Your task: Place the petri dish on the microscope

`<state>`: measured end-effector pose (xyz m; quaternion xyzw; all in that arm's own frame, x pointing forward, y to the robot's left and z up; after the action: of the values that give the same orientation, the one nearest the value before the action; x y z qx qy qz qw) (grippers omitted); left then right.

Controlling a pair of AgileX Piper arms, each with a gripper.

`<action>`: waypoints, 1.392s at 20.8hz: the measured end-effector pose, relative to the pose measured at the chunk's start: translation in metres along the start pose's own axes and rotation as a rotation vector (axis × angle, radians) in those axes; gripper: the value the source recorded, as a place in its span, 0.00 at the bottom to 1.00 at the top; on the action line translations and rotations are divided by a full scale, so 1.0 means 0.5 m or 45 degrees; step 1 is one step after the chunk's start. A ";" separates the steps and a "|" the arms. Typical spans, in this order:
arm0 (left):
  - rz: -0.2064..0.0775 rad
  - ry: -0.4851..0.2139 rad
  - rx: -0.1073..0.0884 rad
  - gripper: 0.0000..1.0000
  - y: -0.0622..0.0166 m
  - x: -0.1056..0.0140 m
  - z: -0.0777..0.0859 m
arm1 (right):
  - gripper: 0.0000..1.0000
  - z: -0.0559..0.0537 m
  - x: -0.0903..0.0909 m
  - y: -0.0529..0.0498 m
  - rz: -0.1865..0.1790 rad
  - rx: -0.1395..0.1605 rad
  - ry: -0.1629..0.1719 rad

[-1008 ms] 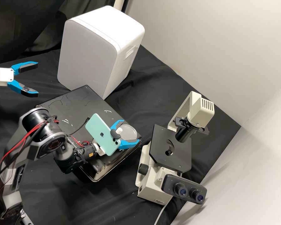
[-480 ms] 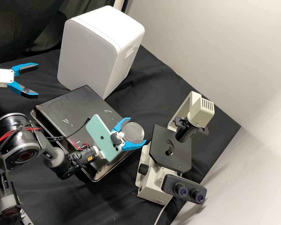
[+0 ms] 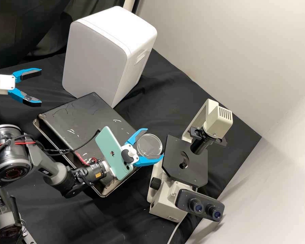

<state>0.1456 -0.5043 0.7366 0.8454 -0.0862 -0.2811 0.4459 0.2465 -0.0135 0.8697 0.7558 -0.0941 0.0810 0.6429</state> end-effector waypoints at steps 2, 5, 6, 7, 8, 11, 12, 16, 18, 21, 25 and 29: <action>0.000 0.000 0.000 1.00 0.000 0.000 0.000 | 0.00 0.006 0.005 -0.001 -0.001 0.000 -0.011; 0.000 0.000 0.000 1.00 0.000 0.000 0.000 | 0.00 0.015 0.027 -0.001 0.001 0.000 -0.019; 0.000 0.000 0.000 1.00 0.000 0.000 0.000 | 0.00 0.017 0.035 -0.001 0.002 0.000 -0.017; 0.000 0.000 0.000 1.00 0.000 0.000 0.000 | 0.00 0.020 0.043 -0.002 0.000 0.000 -0.019; 0.000 0.000 0.000 1.00 0.000 0.000 0.000 | 0.00 0.022 0.051 -0.003 0.001 0.000 -0.018; 0.000 0.000 0.000 1.00 0.000 0.000 0.000 | 0.00 0.034 0.074 -0.001 0.009 -0.004 -0.025; 0.000 0.000 0.000 1.00 0.000 0.000 0.000 | 0.00 0.037 0.079 0.001 0.019 -0.001 -0.031; 0.000 0.000 0.000 1.00 0.000 0.000 0.000 | 0.00 0.046 0.099 0.013 0.068 -0.003 -0.042; 0.000 0.000 0.000 1.00 0.000 0.000 0.000 | 0.00 0.053 0.108 0.016 0.086 -0.017 -0.055; 0.000 0.000 0.000 1.00 0.000 0.000 0.000 | 0.00 0.066 0.126 0.013 0.078 -0.037 -0.088; 0.000 0.000 0.000 1.00 0.000 0.000 0.000 | 0.00 0.088 0.147 0.002 0.060 -0.081 -0.139; 0.001 0.003 0.000 1.00 0.000 0.000 -0.001 | 0.00 0.098 0.159 -0.001 0.107 -0.087 -0.180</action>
<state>0.1459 -0.5040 0.7368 0.8457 -0.0859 -0.2801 0.4460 0.3239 -0.0649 0.8809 0.7327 -0.1737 0.0509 0.6561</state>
